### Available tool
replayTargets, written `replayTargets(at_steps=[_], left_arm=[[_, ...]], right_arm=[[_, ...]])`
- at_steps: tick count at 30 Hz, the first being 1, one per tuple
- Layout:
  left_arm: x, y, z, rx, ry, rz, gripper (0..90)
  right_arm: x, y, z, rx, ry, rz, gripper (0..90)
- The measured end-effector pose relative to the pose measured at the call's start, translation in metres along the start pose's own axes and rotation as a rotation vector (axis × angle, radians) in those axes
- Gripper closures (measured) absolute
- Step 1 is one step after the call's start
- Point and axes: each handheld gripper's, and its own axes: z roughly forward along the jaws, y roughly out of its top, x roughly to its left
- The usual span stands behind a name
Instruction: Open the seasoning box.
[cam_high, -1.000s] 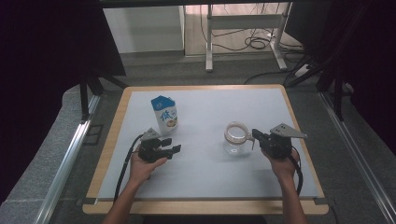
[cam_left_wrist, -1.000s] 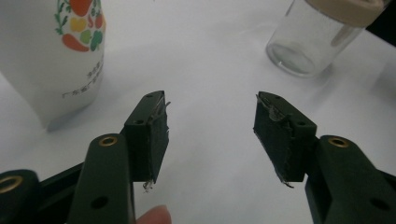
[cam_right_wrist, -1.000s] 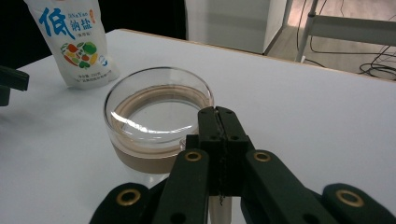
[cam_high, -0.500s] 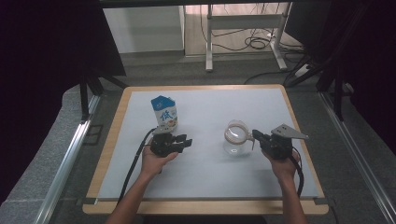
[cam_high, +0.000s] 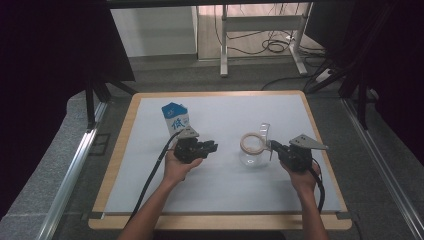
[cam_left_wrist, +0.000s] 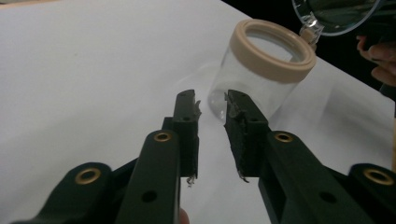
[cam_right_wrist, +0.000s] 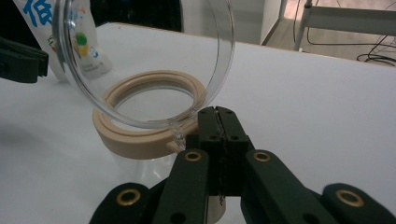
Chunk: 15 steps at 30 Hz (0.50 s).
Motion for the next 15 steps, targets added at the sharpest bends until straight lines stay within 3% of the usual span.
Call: replayTargets(at_steps=[9,15], left_arm=[[-0.022,0.023,0.022,-0.005,-0.037,0.04,79.1],[-0.041,0.046,0.046,0.002,-0.086,0.068,79.2]], right_arm=[[0.0,-0.001,0.0,0.0,0.001,0.004,90.0],[-0.002,-0.002,-0.001,-0.004,-0.001,0.007,90.0]])
